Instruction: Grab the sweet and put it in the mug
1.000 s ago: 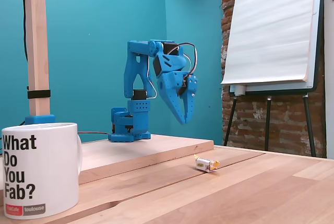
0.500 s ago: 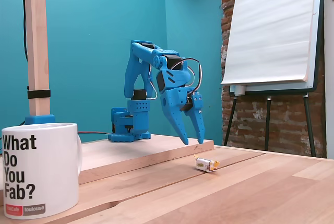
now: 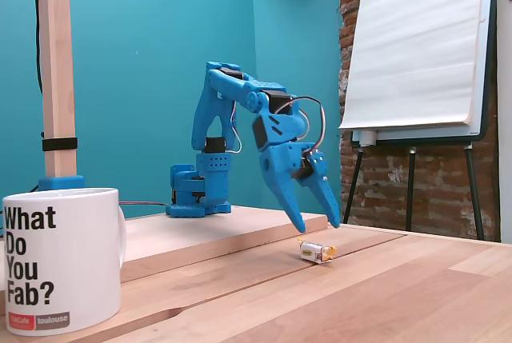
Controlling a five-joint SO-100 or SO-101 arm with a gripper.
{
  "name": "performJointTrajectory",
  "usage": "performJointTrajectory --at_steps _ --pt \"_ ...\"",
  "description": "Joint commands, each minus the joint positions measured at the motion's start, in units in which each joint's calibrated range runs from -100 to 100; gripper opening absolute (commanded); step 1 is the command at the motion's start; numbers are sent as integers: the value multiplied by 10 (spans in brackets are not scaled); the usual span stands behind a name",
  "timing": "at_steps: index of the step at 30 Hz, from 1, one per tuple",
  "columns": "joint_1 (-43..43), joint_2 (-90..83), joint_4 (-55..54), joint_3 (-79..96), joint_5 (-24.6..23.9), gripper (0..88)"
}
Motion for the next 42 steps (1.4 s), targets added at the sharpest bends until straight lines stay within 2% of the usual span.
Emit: performJointTrajectory --at_steps 1,31,34,42 --pt "-7 16 -9 -58 -5 255" --pt "-4 93 -9 -87 -6 246" --pt "-4 93 -9 -91 -6 198" --pt "-4 93 -9 -92 -6 0"
